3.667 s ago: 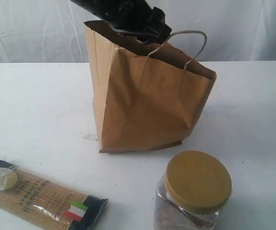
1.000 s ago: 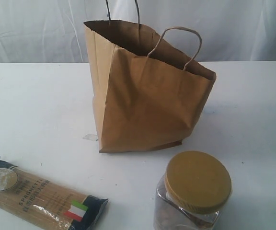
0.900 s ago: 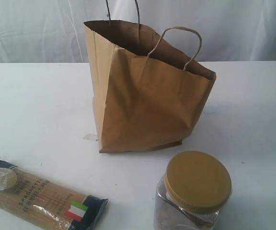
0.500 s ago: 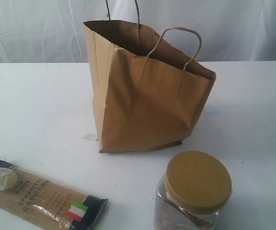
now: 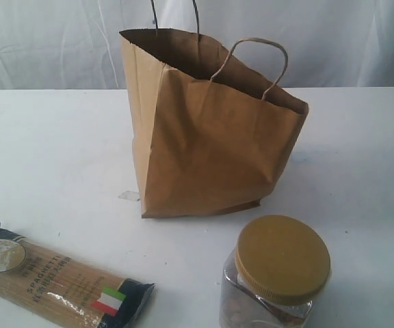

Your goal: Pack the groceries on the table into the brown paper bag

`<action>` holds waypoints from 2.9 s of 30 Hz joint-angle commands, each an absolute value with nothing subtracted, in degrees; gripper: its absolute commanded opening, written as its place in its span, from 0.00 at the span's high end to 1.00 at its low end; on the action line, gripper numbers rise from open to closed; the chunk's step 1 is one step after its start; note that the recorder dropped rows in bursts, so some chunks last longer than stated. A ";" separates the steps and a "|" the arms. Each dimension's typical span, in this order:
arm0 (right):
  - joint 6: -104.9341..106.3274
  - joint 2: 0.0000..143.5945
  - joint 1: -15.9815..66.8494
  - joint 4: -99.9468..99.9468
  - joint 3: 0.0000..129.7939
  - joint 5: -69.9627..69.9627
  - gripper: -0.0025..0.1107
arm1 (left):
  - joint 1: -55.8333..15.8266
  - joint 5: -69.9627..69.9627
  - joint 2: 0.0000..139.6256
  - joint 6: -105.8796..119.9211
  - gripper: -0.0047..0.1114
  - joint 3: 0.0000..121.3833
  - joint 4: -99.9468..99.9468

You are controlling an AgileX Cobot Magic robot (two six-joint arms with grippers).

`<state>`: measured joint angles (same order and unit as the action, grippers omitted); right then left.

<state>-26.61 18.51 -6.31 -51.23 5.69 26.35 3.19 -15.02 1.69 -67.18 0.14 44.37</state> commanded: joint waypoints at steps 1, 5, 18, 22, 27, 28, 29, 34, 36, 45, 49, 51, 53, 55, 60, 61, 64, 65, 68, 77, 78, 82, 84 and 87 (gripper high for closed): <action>-42.47 18.69 -6.22 10.11 19.80 36.35 0.98 | 3.23 -14.64 1.38 -67.18 0.96 0.00 43.68; -42.41 20.75 -4.58 61.08 32.18 48.51 0.98 | 3.23 -14.64 1.38 -67.18 0.96 0.00 43.68; -113.15 28.76 -4.49 99.95 21.91 6.40 0.98 | 3.23 -14.53 1.38 -67.21 0.96 0.00 43.68; -114.23 29.11 -4.49 99.95 18.25 3.43 0.98 | 3.23 -14.55 1.38 -67.04 0.96 0.00 43.68; -114.23 29.11 -4.49 99.95 15.35 -3.91 0.98 | 3.23 -14.55 1.38 -67.04 0.96 0.00 43.68; -114.77 29.11 -4.49 99.95 14.85 -4.74 0.98 | 3.23 -14.55 1.38 -67.04 0.96 0.00 43.68; -114.78 29.11 -4.49 99.73 14.24 -4.87 0.98 | 3.23 -14.55 1.38 -67.04 0.96 0.00 43.68; -112.98 32.88 -4.49 95.62 12.30 -4.77 0.98 | 3.23 -14.55 1.38 -67.04 0.96 0.00 43.68; -110.93 37.89 -4.49 95.62 12.59 -7.91 0.98 | 3.23 -14.55 1.38 -67.04 0.96 0.00 43.68; -103.30 68.13 -4.49 95.17 19.49 -1.56 0.98 | 3.23 -14.55 1.38 -67.04 0.96 0.00 43.68; -105.14 74.19 -4.49 91.07 21.32 -4.30 0.98 | 3.23 -14.55 1.38 -67.04 0.96 0.00 43.68; -103.07 72.75 -4.49 94.00 23.12 5.51 0.98 | 3.23 -14.55 1.38 -67.04 0.96 0.00 43.68; -103.67 70.30 -4.49 98.45 25.22 13.16 0.98 | 3.23 -14.55 1.38 -67.04 0.96 0.00 43.68; -107.17 65.42 -4.49 99.95 26.97 14.28 0.98 | 3.23 -14.55 1.38 -67.04 0.96 0.00 43.68; -105.82 57.77 -4.49 99.95 28.79 -27.27 0.98 | 3.23 -14.55 1.38 -67.04 0.96 0.00 43.68; -104.22 58.78 -4.61 99.95 28.62 -35.08 0.98 | 3.23 -14.55 1.38 -67.04 0.96 0.00 43.68; -101.14 61.24 -4.61 97.89 28.60 -41.92 0.98 | 3.23 -14.55 1.38 -67.04 0.96 0.00 43.68; -99.47 61.30 -4.61 93.39 28.60 -37.39 0.98 | 3.23 -14.55 1.38 -67.04 0.96 0.00 43.68; -33.88 61.29 -3.60 30.13 28.88 -15.86 0.98 | 3.23 -14.55 1.38 -67.04 0.96 0.00 43.68; 39.48 46.55 7.13 -35.15 24.71 -43.85 0.98 | 3.23 -14.55 1.38 -67.04 0.96 0.00 43.68; 40.79 45.53 8.54 -35.50 23.90 -43.31 0.98 | 3.23 -14.55 1.38 -67.04 0.96 0.00 43.68; 49.55 43.67 14.64 -38.42 19.93 -42.03 0.97 | 3.23 -14.55 1.38 -67.04 0.96 0.00 43.68; 51.11 43.67 15.47 -38.80 18.86 -41.31 0.92 | 3.23 -14.55 1.38 -67.04 0.96 0.00 43.68; 52.49 43.67 15.63 -38.97 16.95 -39.76 0.75 | 3.23 -14.55 1.38 -67.04 0.96 0.00 43.68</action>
